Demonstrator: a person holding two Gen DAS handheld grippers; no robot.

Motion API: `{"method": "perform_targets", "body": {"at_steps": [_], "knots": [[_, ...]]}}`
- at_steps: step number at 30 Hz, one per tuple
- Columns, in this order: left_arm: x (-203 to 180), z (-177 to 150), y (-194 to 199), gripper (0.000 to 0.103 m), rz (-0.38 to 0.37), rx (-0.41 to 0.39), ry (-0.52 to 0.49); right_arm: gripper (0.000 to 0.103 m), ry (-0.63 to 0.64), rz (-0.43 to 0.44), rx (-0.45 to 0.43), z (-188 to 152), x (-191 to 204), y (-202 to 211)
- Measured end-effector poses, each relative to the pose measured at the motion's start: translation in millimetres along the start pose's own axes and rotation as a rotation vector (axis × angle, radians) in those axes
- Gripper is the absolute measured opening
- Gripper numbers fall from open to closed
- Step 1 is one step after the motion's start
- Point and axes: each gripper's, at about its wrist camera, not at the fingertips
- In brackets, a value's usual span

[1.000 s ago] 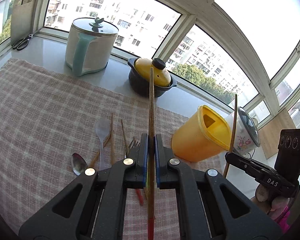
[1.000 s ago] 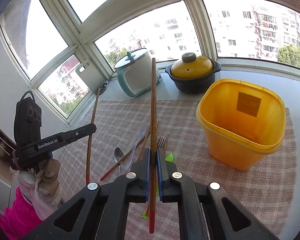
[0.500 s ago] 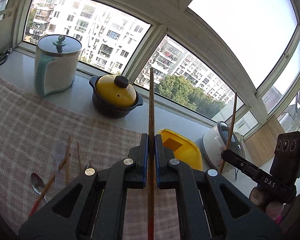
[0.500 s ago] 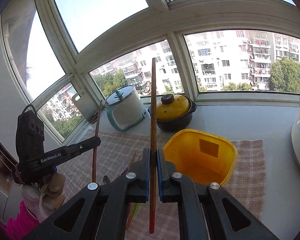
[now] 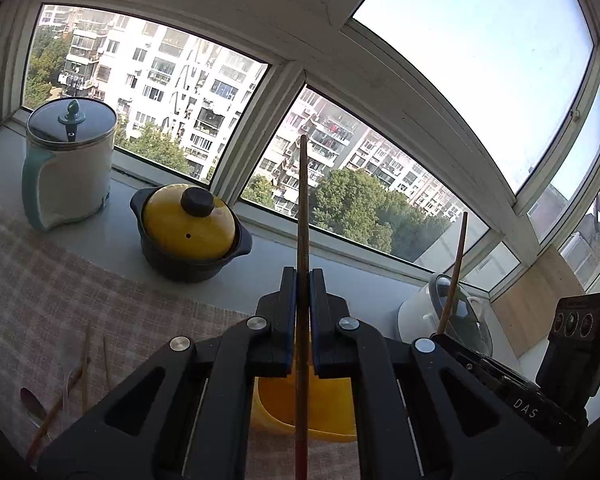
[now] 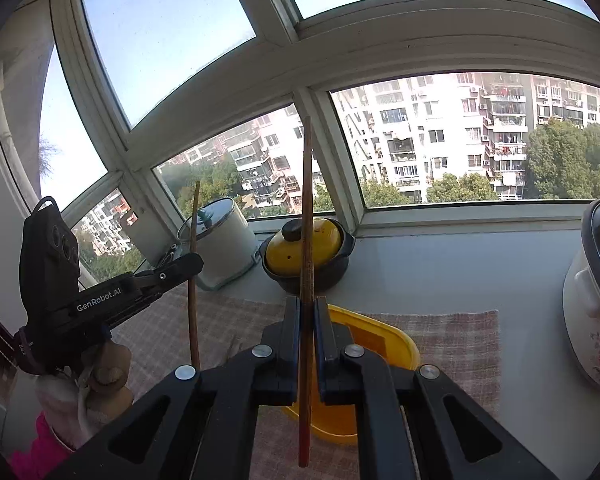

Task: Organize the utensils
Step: 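Lift the chopstick with the left gripper and carry it over the yellow container, then lower the chopstick into the yellow container and open the left gripper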

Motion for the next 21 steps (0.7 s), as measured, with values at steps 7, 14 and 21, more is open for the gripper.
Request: {"method": "perform_targets", "body": {"at_steps": [7,14,21], "knots": [[-8.0,5.6,-34.9,0.004,0.022,0.013,-0.018,0.004,-0.031,0.0,-0.029,11.1,-18.6,-9.9],[-9.5,7.0,-58.7,0.004,0.057,0.004,-0.045,0.004,-0.018,-0.015,-0.02,14.9,-26.4,-32.4],[-7.7,-6.3,-77.2,0.004,0.064,0.036,-0.053,0.004,-0.037,-0.028,0.01,9.7,-41.7,-52.0]]}}
Point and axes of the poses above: each gripper's, at about its wrist camera, not at the fingertips, and y roughly against the way its jaws point, x to its left, z to its top, and after that the axes turned 14 degrees about -y, right-handed
